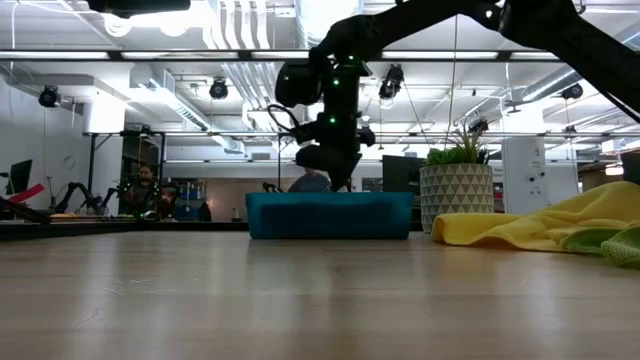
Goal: Fold microfiber towels
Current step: Put the folded grey microfiber cloth into the bin
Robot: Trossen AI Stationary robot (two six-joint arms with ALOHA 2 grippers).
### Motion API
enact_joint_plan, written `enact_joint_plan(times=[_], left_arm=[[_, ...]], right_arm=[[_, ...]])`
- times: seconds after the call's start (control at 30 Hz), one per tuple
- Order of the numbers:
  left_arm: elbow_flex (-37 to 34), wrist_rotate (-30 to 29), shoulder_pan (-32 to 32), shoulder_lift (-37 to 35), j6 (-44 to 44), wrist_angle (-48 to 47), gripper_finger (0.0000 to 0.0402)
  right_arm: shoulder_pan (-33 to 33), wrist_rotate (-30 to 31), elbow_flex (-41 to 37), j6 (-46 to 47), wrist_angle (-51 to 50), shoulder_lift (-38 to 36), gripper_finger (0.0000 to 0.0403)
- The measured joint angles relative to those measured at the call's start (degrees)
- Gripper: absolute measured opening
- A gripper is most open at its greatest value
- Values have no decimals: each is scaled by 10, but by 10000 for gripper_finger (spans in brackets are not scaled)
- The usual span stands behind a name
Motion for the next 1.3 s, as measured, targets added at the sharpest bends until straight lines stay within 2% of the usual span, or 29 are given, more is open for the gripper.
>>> enact_joint_plan(times=[0.53,0.8,0.9,1.1,1.3], left_arm=[[0,0,0,0,0,0,2],[0,0,0,0,1,0,2],[0,0,0,0,3,0,2],[0,0,0,0,3,0,2],[0,0,0,0,3,0,2]], right_arm=[[-37,4,0,-125,-63,-3,9],[-43,17,0,-195,-59,-3,11],[-45,27,0,-215,-55,-3,25],[-45,113,0,-260,-59,-5,66],[-45,82,0,-262,-60,-7,83]])
